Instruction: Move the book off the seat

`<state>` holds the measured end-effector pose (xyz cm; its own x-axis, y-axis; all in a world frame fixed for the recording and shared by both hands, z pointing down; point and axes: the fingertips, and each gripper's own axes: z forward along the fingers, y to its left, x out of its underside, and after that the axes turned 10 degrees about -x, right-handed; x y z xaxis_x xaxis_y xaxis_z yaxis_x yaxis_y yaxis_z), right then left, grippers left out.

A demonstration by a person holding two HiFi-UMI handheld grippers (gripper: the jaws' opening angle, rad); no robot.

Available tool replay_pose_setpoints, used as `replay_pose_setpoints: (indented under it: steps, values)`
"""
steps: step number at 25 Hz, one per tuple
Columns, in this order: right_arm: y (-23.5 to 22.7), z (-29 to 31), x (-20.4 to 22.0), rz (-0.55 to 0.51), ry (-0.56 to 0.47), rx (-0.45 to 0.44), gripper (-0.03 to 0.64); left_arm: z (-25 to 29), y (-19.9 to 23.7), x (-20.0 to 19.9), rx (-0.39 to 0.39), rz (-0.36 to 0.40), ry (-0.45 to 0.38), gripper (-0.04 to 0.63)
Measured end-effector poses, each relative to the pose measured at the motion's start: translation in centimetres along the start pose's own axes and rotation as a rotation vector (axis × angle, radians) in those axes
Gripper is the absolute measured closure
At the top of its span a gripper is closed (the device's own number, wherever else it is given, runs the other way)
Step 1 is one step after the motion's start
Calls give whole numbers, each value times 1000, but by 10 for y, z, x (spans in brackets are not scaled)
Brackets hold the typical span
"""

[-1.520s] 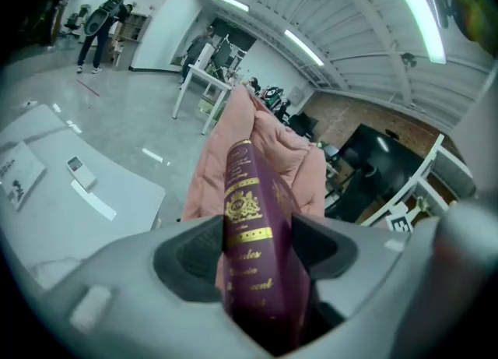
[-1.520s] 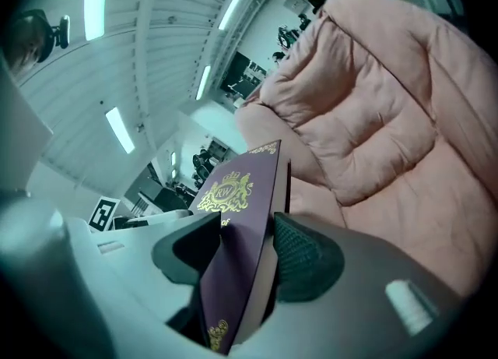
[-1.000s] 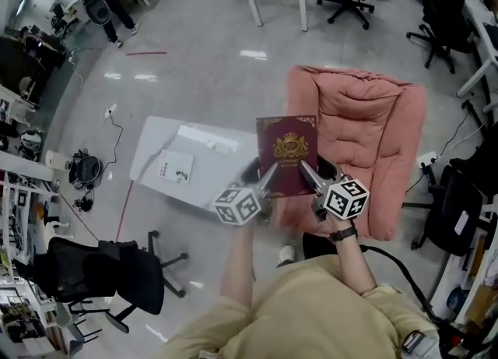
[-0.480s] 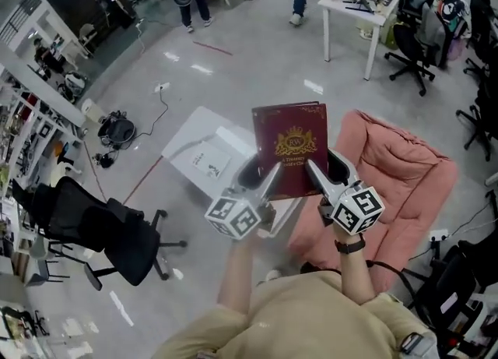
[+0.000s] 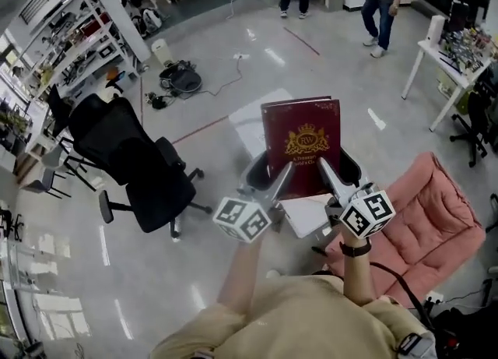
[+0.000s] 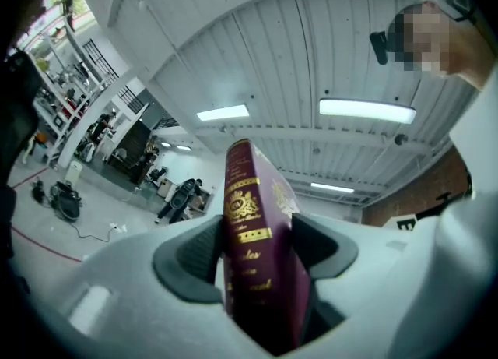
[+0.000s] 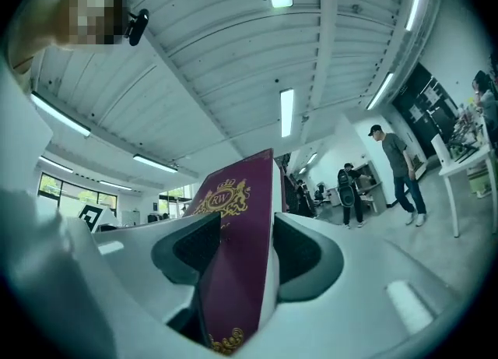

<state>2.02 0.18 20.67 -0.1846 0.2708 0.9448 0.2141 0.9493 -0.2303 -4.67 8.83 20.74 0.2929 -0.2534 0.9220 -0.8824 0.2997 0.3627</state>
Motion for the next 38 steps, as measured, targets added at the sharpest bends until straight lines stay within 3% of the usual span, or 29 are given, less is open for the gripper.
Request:
replay_pose_setpoints:
  steps: [5, 14, 19, 22, 29, 38]
  values:
    - [72, 79, 41, -11, -6, -59, 408, -66, 86, -38, -45, 1, -48, 322]
    - [112, 142, 59, -25, 49, -120, 408, -100, 148, -66, -108, -56, -113, 322]
    - [72, 173, 88, 33, 82, -110, 408, -69, 184, -49, -150, -69, -74, 324]
    - [39, 190, 101, 43, 61, -106, 408, -39, 205, -35, -151, -37, -66, 324]
    - [-89, 237, 56, 51, 27, -131, 408, 103, 215, -43, -145, 13, -20, 324]
    - [-142, 257, 95, 66, 71, -57, 416, 147, 255, 5, -130, 51, 125, 325]
